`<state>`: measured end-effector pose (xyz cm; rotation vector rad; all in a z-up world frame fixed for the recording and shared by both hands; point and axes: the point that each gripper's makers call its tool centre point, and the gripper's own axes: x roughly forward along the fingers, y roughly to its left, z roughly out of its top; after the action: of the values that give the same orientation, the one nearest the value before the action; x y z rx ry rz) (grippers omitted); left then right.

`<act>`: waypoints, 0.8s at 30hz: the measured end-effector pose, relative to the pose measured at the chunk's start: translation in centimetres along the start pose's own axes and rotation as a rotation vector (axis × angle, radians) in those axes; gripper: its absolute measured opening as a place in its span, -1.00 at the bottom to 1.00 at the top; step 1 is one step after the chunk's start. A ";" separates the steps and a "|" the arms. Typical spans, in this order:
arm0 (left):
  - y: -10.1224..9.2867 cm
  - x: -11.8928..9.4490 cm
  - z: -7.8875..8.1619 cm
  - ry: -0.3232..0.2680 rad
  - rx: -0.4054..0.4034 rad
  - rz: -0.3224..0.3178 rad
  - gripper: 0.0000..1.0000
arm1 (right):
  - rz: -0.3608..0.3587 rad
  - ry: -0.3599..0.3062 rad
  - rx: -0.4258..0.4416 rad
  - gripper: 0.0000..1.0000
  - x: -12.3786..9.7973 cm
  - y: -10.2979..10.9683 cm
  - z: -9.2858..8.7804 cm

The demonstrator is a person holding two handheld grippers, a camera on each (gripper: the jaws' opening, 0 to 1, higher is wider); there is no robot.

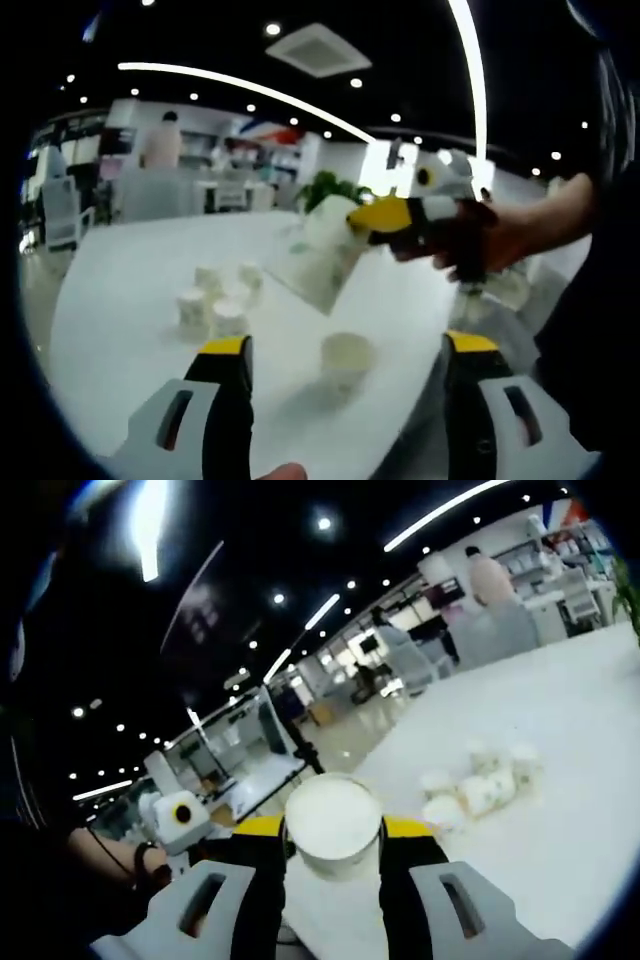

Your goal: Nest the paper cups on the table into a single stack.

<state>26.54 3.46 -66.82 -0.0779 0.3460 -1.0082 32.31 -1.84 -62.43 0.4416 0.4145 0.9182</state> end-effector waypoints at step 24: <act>-1.8 0.7 1.4 -0.022 0.004 -0.068 0.19 | 0.033 -0.025 0.111 -0.35 -0.1 1.0 -1.3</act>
<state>25.80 1.77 -65.29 -0.0970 0.3233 -1.0744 30.94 -1.14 -62.98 0.5624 0.4375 0.9236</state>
